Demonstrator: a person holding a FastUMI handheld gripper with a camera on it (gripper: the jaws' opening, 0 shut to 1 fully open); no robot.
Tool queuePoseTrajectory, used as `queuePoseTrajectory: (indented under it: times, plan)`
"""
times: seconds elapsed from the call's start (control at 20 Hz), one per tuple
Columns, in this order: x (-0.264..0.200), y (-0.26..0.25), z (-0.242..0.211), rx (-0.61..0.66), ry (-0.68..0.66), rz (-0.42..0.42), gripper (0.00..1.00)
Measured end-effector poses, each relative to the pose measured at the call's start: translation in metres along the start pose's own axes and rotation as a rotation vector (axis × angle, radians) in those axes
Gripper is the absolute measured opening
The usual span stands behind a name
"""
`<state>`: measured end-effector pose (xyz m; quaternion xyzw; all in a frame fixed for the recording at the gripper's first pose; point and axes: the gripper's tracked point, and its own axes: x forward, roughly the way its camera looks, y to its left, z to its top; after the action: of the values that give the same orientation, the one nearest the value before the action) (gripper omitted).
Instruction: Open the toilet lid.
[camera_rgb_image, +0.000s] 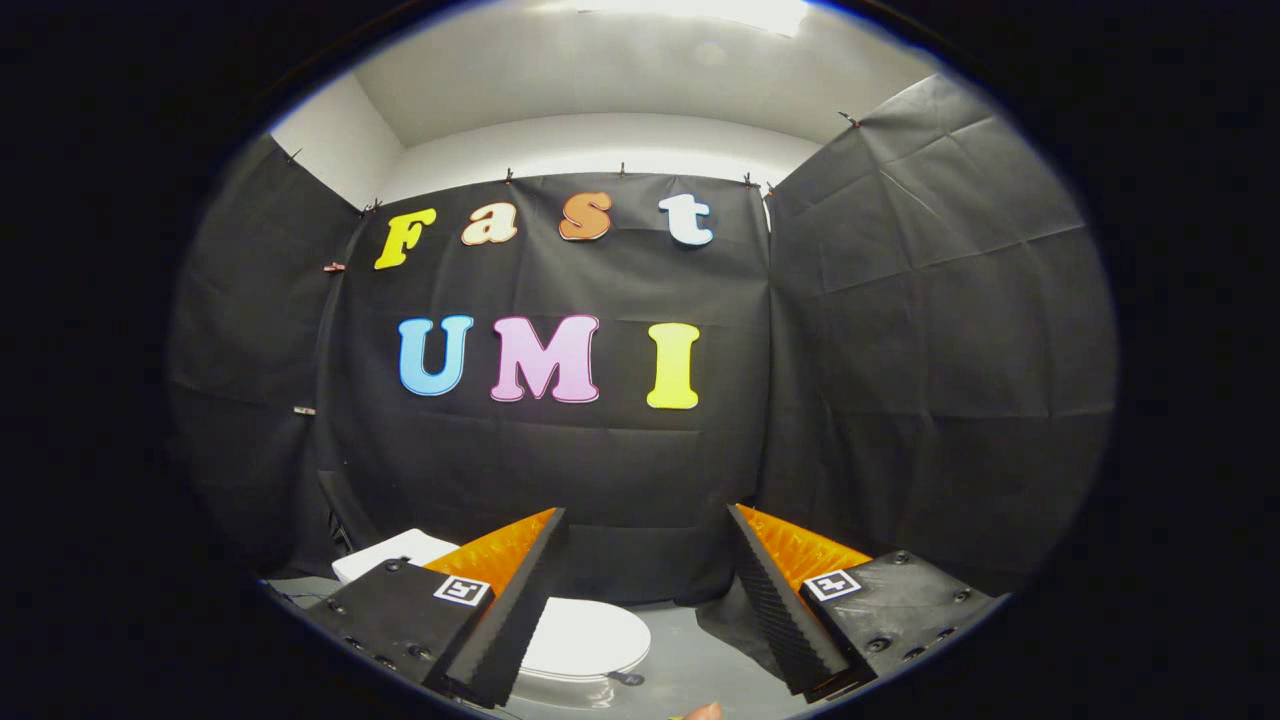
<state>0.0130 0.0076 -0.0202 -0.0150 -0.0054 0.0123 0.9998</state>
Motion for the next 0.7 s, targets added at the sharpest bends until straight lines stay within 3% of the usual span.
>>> queuePoseTrajectory:
  times: [0.4,0.7]
  plan:
    - [0.023,0.014,-0.035,-0.052,-0.013,0.044,0.98]
    - [0.048,0.015,-0.095,-0.050,0.046,0.070,0.98]
